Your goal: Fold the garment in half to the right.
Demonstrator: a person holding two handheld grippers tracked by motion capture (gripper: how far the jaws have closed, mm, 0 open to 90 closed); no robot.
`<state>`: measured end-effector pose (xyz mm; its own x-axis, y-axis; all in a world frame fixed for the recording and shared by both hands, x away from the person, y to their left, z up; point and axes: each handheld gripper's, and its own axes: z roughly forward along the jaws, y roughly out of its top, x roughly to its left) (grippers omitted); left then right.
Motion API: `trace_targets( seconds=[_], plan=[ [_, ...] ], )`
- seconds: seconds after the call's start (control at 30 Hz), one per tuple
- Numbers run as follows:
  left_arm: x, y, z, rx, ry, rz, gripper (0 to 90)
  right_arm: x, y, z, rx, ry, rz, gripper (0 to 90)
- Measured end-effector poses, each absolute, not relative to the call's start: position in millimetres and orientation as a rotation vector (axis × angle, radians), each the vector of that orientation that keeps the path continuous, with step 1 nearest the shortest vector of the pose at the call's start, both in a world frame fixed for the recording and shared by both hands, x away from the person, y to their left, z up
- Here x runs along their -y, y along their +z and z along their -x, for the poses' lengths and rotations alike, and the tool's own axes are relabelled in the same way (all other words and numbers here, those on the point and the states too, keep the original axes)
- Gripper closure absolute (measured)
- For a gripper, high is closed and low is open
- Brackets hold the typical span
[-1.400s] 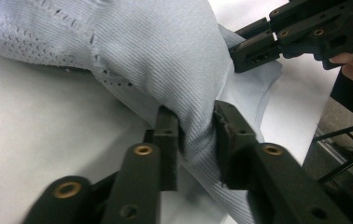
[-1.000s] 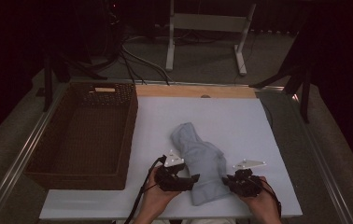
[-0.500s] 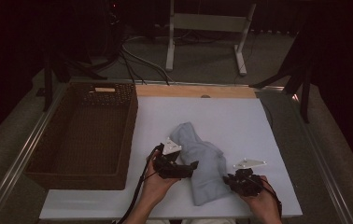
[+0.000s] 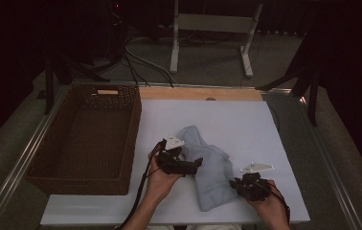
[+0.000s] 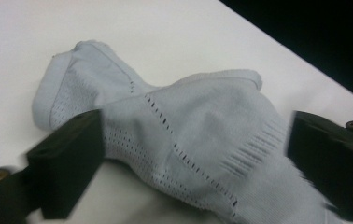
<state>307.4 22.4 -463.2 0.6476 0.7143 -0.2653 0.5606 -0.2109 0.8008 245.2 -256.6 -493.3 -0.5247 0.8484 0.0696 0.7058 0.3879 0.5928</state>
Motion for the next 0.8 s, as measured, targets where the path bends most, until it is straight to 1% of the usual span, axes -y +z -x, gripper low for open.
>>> trace_targets(
  seconds=[0.4, 0.57, 0.8],
  plan=[
    [-25, -461, -325, -0.978, 0.234, -1.910, 4.7, 260, -492, -246, -2.394, 0.834, -1.371, 78.3],
    [-26, -460, -334, -0.992, 0.263, -1.924, 4.7, 260, -492, -246, -2.395, 0.832, -1.365, 78.3],
    [-26, -461, -346, -0.985, 0.269, -1.946, 4.8, 261, -492, -246, -2.397, 0.836, -1.366, 78.2]
  ],
)
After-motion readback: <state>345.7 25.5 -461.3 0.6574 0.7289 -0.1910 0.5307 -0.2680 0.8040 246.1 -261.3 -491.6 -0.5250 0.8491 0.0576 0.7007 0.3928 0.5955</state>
